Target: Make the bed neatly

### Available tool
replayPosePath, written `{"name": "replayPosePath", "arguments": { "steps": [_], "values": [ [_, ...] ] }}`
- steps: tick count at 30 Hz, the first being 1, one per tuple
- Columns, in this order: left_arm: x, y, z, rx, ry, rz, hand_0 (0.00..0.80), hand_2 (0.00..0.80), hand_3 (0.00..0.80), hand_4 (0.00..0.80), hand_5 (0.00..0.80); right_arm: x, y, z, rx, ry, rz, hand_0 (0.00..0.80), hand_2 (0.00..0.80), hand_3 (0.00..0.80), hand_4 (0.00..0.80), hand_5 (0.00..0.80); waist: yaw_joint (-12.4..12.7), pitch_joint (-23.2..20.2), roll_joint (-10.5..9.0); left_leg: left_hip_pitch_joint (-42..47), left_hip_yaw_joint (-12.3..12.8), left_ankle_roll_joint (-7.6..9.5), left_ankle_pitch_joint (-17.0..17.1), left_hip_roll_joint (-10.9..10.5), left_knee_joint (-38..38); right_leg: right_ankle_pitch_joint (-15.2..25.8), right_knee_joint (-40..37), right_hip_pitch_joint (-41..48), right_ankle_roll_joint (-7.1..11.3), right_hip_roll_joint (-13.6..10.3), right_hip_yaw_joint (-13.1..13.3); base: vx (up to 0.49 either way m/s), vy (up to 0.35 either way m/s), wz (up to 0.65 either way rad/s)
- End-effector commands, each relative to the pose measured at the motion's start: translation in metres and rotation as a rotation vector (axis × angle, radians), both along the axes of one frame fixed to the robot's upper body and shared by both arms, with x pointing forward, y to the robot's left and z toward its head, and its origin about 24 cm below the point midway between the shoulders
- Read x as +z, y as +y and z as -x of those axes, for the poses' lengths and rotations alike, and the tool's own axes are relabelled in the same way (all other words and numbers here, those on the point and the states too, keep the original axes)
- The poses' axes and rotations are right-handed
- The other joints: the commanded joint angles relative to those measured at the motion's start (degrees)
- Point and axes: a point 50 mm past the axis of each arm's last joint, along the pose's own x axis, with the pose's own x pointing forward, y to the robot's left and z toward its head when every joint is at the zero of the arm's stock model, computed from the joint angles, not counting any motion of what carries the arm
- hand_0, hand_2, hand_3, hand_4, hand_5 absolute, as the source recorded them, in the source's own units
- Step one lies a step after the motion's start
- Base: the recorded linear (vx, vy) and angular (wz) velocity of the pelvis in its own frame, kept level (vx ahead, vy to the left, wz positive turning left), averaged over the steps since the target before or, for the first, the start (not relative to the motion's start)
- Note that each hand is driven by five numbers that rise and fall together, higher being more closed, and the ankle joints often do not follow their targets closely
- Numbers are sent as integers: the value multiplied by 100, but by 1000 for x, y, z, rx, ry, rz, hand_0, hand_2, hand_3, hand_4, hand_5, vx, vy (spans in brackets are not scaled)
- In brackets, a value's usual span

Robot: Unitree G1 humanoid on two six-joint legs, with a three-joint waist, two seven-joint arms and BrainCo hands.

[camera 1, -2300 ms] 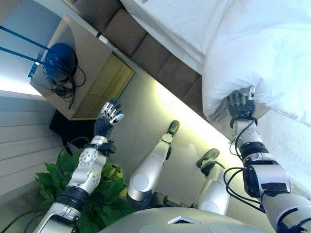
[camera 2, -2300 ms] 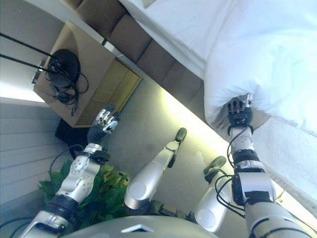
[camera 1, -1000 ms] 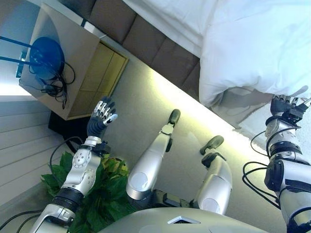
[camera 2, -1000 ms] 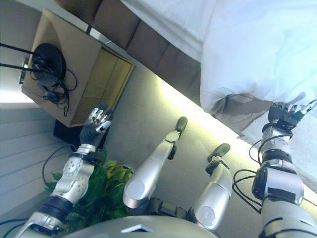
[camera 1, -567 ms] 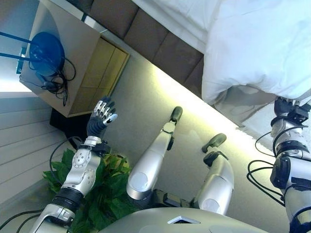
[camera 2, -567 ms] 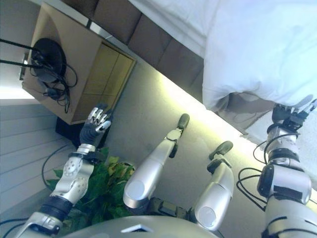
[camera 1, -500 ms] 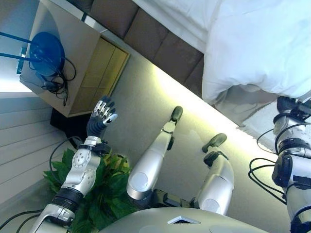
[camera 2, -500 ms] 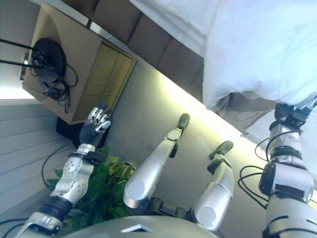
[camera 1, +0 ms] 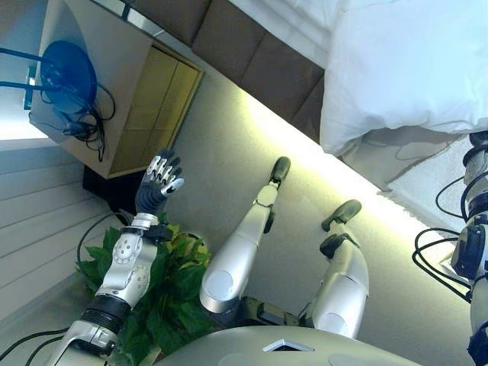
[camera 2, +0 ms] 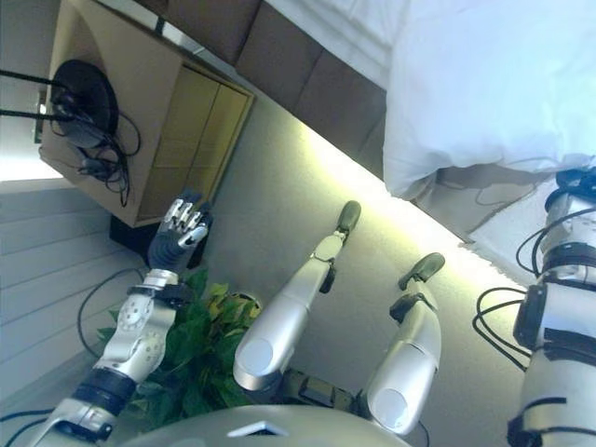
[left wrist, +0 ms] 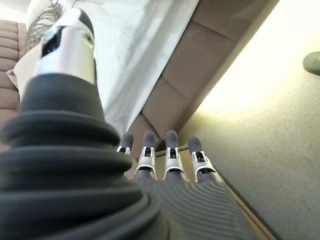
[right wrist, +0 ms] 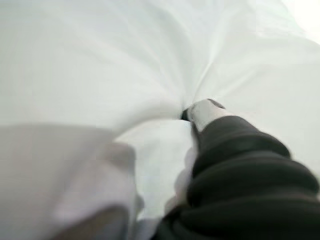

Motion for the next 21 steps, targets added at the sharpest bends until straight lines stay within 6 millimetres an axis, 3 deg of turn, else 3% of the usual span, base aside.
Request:
{"name": "replayPosePath", "arguments": {
  "steps": [1,7,12,21],
  "values": [
    [12,-2,3,18,-63,53,0,0,0,0,0,35,9,-9,101,-73,174,800,800,800,800,800,122,98,164,73,-29,-260,-133,59,308,630,8,172,446,-511,314,26,41,3],
    [6,-6,4,3,-25,44,0,0,0,0,0,22,56,-34,247,-30,202,800,800,800,800,800,256,-131,224,293,-103,-250,-199,-9,418,496,220,447,394,-684,260,66,14,11],
    [2,-16,4,-39,4,41,0,0,0,0,0,6,106,-54,342,79,290,800,800,800,800,800,408,-382,287,488,-192,-246,-202,-70,342,482,186,665,394,-760,207,68,11,14],
    [-3,-35,-2,-77,34,60,0,0,0,0,0,-14,177,-69,450,227,371,800,800,800,800,800,458,-583,387,679,-300,-243,-185,-199,286,513,-50,1004,410,-802,116,24,26,12]
  ]
}}
